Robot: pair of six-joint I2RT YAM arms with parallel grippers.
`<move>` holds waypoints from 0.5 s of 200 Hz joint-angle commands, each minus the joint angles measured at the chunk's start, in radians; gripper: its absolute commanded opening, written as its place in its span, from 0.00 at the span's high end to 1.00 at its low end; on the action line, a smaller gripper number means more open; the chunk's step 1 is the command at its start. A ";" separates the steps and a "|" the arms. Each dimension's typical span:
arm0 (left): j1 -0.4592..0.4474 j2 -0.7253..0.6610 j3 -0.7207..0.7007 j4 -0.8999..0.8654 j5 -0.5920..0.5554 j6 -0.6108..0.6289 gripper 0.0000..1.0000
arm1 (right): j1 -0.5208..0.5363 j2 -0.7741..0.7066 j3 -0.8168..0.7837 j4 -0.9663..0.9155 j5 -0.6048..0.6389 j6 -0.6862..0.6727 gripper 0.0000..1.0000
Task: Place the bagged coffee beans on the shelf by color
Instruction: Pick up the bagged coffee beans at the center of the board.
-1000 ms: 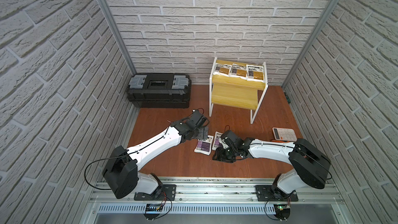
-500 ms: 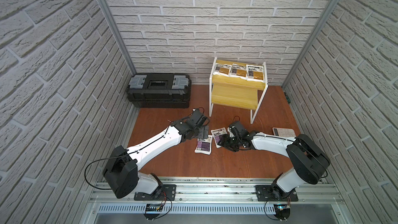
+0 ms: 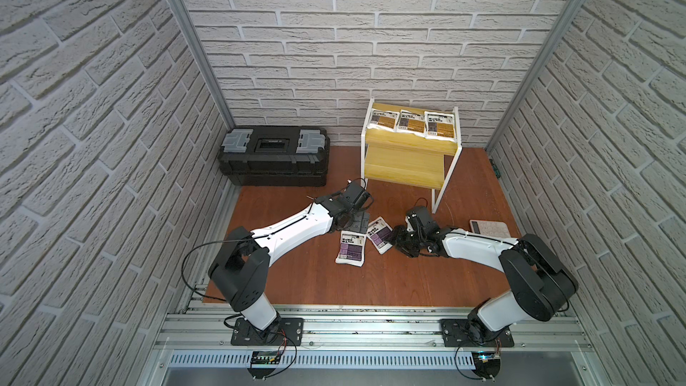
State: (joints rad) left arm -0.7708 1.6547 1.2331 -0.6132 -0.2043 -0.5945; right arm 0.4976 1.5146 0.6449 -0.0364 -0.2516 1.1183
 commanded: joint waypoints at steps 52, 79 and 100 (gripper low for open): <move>0.011 0.160 0.076 0.054 -0.027 0.062 0.02 | 0.013 -0.115 -0.143 0.066 0.089 0.201 0.42; 0.017 0.196 0.083 0.070 -0.028 0.068 0.02 | 0.018 -0.100 -0.154 0.099 0.098 0.230 0.42; 0.022 0.222 0.097 0.073 -0.028 0.074 0.02 | 0.025 -0.076 -0.154 0.127 0.101 0.250 0.42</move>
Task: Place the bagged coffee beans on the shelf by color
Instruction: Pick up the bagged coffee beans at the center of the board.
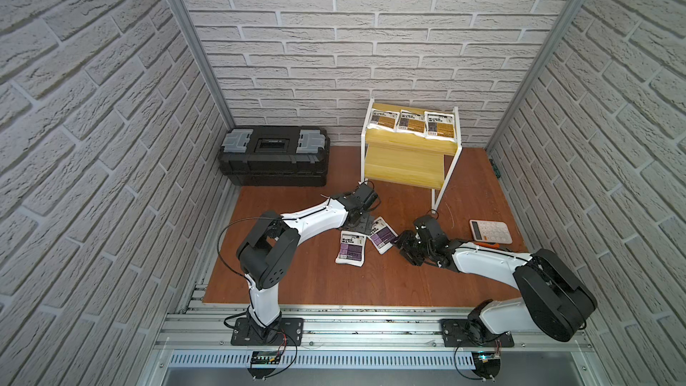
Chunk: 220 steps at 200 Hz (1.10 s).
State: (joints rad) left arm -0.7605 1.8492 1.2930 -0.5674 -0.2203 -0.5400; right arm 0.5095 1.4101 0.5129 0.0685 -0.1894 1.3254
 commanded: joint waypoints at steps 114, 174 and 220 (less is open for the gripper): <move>0.030 0.129 0.083 -0.010 0.047 0.044 0.02 | 0.030 0.141 0.009 0.088 0.062 0.089 0.43; 0.033 0.148 0.051 0.003 0.072 0.044 0.01 | 0.031 0.186 0.022 0.107 0.059 0.098 0.43; 0.033 0.142 0.028 0.015 0.078 0.030 0.01 | 0.031 0.203 0.024 0.123 0.048 0.085 0.53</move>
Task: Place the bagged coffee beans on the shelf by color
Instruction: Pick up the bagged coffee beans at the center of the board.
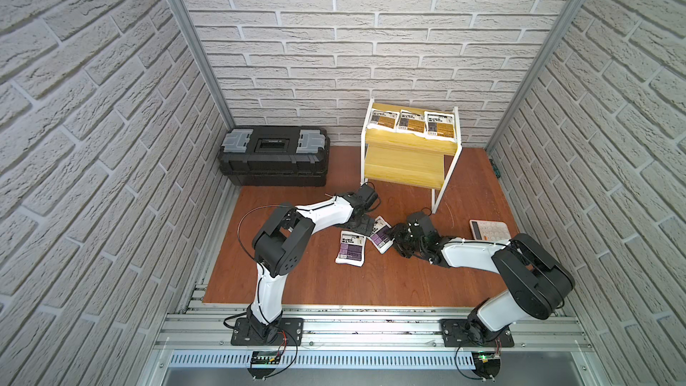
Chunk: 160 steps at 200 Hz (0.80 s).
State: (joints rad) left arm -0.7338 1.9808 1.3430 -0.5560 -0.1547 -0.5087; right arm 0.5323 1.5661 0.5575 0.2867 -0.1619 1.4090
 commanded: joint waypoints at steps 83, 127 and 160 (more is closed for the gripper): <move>0.002 -0.081 -0.038 -0.014 0.018 -0.007 0.02 | 0.008 -0.025 -0.082 -0.060 -0.001 -0.016 0.96; -0.007 -0.197 -0.013 -0.046 0.023 -0.036 0.01 | 0.008 -0.215 -0.111 -0.159 0.004 -0.034 0.98; -0.009 -0.317 -0.009 -0.071 0.018 -0.074 0.01 | 0.008 -0.420 -0.123 -0.289 0.030 -0.027 0.98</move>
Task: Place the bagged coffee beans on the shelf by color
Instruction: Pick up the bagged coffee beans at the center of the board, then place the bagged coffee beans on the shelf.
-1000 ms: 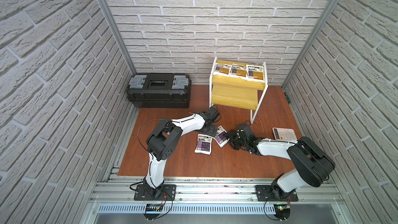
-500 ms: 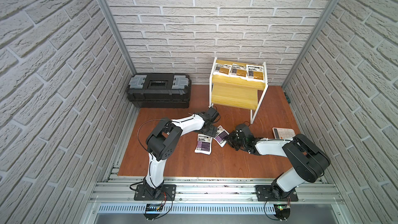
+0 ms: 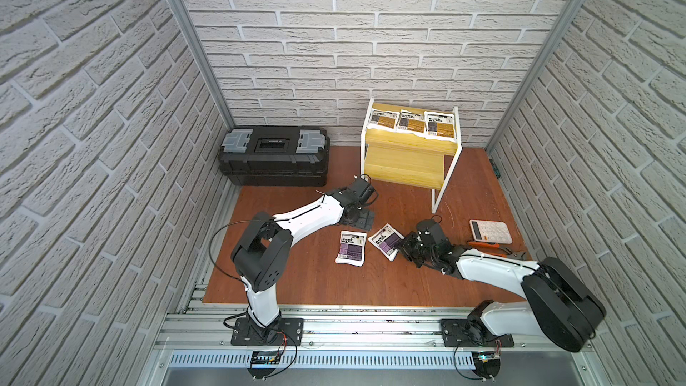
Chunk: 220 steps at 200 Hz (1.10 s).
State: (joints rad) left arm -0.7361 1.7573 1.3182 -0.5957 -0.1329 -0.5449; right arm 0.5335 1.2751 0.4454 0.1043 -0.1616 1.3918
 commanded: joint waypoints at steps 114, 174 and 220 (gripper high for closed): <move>0.077 -0.513 -0.096 -0.044 -0.063 -0.254 0.02 | 0.104 -0.427 0.121 -0.169 0.298 0.058 0.98; 0.223 -0.511 -0.045 0.028 0.065 -0.320 0.02 | 0.169 -0.223 0.243 -0.031 0.498 0.111 0.98; 0.262 -0.447 0.003 0.074 0.123 -0.331 0.02 | 0.169 -0.068 0.341 0.022 0.610 0.159 0.98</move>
State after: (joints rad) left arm -0.4877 1.2827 1.2823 -0.5926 -0.0612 -0.8623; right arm 0.6968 1.1625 0.7345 0.0406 0.3378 1.4948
